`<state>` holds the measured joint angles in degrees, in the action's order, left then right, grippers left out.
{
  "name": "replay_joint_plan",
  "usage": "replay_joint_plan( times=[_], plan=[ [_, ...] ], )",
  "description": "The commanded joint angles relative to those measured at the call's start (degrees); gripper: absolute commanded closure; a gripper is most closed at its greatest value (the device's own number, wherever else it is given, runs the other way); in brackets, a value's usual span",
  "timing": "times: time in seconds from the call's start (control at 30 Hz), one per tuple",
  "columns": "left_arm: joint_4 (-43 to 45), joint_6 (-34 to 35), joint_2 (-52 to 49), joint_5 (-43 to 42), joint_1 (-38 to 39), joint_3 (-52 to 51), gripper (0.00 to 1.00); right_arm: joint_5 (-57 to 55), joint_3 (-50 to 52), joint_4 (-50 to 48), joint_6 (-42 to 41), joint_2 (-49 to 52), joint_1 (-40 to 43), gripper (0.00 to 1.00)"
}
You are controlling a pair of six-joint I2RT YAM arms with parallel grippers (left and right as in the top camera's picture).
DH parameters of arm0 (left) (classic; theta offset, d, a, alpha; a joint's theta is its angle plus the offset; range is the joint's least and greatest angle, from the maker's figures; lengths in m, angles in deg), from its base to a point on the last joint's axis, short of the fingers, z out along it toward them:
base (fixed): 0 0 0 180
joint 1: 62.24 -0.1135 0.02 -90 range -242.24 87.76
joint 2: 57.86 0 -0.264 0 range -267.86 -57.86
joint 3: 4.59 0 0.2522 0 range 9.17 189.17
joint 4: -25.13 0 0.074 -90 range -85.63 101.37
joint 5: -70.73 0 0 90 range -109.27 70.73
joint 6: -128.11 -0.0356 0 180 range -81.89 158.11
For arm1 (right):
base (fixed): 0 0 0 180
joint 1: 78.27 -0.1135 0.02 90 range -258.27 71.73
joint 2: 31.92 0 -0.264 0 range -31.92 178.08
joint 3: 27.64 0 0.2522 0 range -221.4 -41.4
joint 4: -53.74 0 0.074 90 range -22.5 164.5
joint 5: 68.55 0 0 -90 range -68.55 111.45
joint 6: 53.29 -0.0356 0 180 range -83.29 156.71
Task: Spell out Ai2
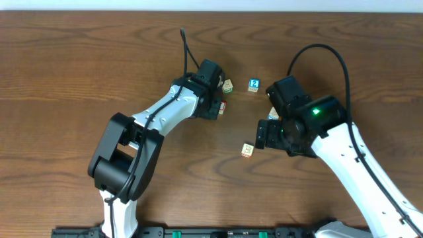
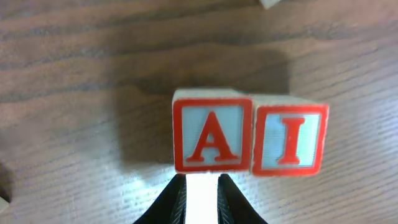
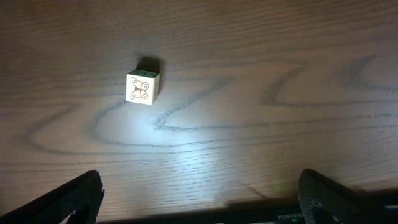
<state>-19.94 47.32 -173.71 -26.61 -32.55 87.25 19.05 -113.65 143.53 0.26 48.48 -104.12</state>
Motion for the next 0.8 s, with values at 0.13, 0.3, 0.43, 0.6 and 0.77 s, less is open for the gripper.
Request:
replay_joint_plan(
  times=[0.13, 0.3, 0.43, 0.6, 0.77],
  plan=[
    [-2.2, 2.1, -0.7, -2.8, 1.1, -0.5, 0.82, -0.8, 0.4, -0.1, -0.8, -0.2, -0.3, 0.01],
    [-1.0, 2.6, -0.7, -2.8, 2.4, -0.5, 0.82, -0.8, 0.4, -0.1, -0.8, -0.2, -0.3, 0.01],
    [0.6, 2.6, -0.7, -2.0, 3.3, -0.5, 0.82, -0.8, 0.4, -0.1, -0.8, -0.2, -0.3, 0.01],
    [2.5, 2.6, -0.7, 0.1, 3.7, -0.5, 0.82, -0.8, 0.4, 0.1, -0.8, -0.2, -0.3, 0.01],
    [3.4, 2.6, -0.7, 0.5, 3.7, -0.5, 0.81, -0.8, 0.4, 0.0, -0.8, -0.2, -0.3, 0.01]
  ],
)
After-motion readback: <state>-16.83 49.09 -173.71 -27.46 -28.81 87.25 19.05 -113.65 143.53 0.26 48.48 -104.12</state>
